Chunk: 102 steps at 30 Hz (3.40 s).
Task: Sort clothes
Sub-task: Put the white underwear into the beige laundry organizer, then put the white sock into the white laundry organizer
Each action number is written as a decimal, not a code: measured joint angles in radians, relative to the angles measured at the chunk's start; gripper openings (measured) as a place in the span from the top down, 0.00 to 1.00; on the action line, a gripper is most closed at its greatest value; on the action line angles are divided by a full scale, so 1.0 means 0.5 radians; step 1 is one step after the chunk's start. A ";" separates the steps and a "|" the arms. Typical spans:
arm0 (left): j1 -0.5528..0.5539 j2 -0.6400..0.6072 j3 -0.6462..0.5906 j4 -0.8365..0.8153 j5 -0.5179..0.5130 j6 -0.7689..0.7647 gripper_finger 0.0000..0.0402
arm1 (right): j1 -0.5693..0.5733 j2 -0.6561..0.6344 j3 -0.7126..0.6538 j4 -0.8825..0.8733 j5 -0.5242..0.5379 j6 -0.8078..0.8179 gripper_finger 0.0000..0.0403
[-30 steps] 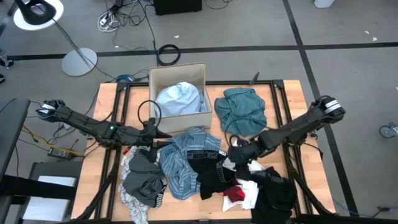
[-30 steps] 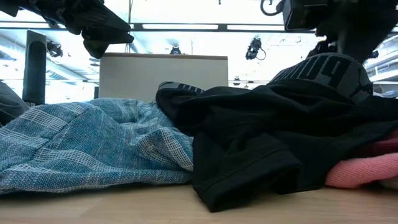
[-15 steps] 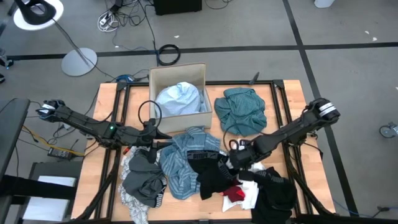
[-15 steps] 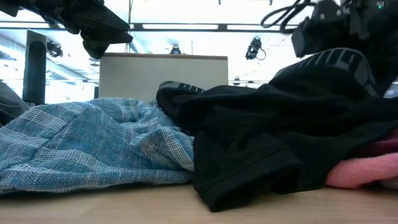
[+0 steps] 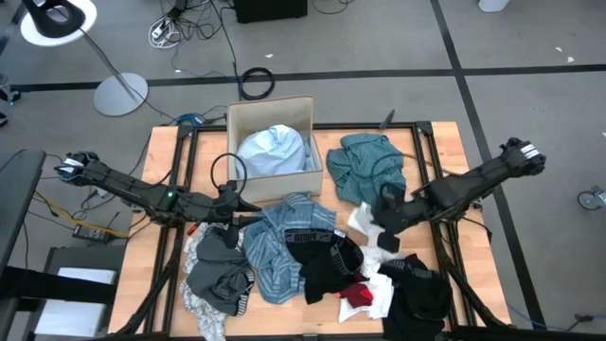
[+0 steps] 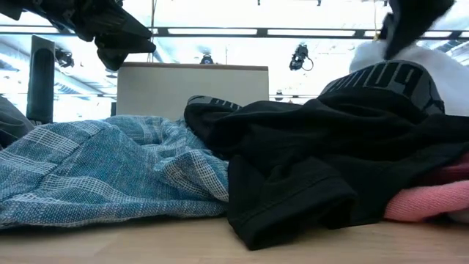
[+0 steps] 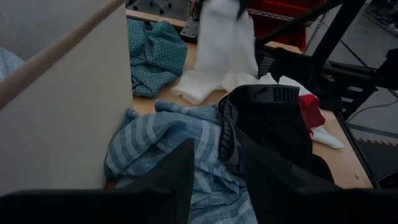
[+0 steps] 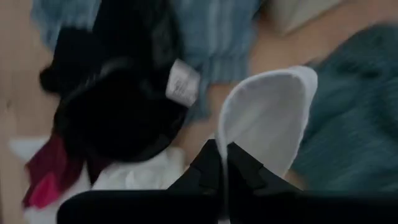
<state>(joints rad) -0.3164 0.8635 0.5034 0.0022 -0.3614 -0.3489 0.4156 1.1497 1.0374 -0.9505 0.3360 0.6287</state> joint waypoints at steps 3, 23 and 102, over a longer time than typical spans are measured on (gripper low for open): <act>-0.002 0.000 0.000 -0.012 0.000 0.011 0.66 | -0.034 -0.012 0.170 -0.029 0.168 -0.129 0.99; -0.017 0.029 0.000 -0.092 -0.056 0.107 0.66 | -0.723 0.473 1.200 1.103 0.314 -1.633 0.99; -0.080 0.027 -0.002 -0.209 -0.219 0.098 0.66 | -0.318 0.393 0.360 -0.515 -0.337 0.702 0.43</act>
<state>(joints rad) -0.3565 0.8768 0.5026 -0.1021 -0.4710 -0.2996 0.2564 1.3464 1.2176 -1.2079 0.1677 0.9799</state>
